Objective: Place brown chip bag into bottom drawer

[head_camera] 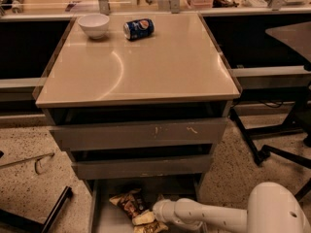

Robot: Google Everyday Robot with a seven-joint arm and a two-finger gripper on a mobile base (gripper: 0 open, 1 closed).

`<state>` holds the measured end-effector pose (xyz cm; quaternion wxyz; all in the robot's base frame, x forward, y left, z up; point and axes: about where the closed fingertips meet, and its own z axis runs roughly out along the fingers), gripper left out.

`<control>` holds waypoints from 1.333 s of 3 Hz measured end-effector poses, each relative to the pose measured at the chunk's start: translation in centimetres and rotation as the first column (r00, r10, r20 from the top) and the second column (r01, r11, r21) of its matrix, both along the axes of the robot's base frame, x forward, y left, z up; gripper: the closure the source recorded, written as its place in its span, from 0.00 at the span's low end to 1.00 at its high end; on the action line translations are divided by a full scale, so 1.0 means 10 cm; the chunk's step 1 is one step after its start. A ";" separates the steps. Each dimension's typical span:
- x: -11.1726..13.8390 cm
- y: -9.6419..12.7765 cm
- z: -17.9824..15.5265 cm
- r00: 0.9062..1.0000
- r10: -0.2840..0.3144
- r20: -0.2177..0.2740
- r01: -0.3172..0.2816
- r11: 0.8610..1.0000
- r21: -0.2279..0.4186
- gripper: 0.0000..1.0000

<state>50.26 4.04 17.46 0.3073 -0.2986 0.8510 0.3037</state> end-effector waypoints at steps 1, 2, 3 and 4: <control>-0.11 -0.14 0.11 0.999 -0.044 0.024 0.044 0.999 -0.010 0.00; -0.26 -0.62 0.47 0.981 -0.177 0.081 0.180 0.983 -0.037 0.00; -0.49 -1.10 0.90 0.941 -0.305 0.148 0.317 0.946 -0.070 0.00; -0.66 -1.35 1.44 0.905 -0.364 0.222 0.394 0.912 -0.110 0.00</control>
Offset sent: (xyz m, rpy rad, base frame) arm -0.0894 -0.1282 0.1008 -0.1201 -0.1590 -0.3841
